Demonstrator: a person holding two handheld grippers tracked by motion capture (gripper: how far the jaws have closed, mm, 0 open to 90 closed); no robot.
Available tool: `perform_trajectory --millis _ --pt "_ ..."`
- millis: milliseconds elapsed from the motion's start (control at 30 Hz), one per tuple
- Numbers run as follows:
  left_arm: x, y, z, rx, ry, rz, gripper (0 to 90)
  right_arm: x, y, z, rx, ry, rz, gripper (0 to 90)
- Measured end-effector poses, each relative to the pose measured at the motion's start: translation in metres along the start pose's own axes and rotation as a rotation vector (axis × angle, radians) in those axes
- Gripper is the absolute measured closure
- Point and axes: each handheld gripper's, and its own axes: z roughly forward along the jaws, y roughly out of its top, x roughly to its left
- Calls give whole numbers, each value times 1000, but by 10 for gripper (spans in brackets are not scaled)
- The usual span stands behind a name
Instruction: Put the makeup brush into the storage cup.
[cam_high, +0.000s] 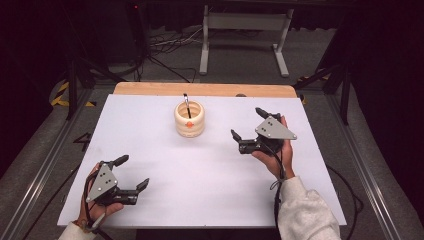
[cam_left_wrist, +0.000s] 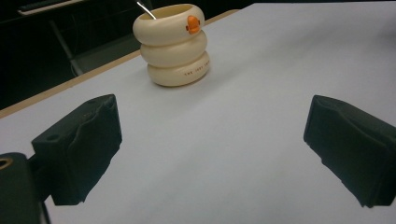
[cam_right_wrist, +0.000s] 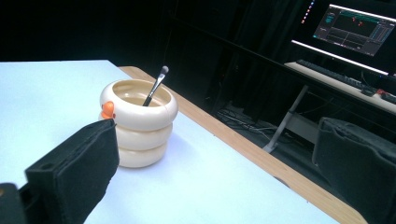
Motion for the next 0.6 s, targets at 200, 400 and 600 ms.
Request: perform_trajectory --millis 200,400,600 --pt "0 0 0 2 -1 0 49 1 -5 -11 6 -3 -23 9" --pt "-1 0 1 1 0 -4 49 1 -9 -18 12 -6 -35 9" --pt "-1 0 1 5 1 -3 50 2 -15 -27 15 -5 -38 9"
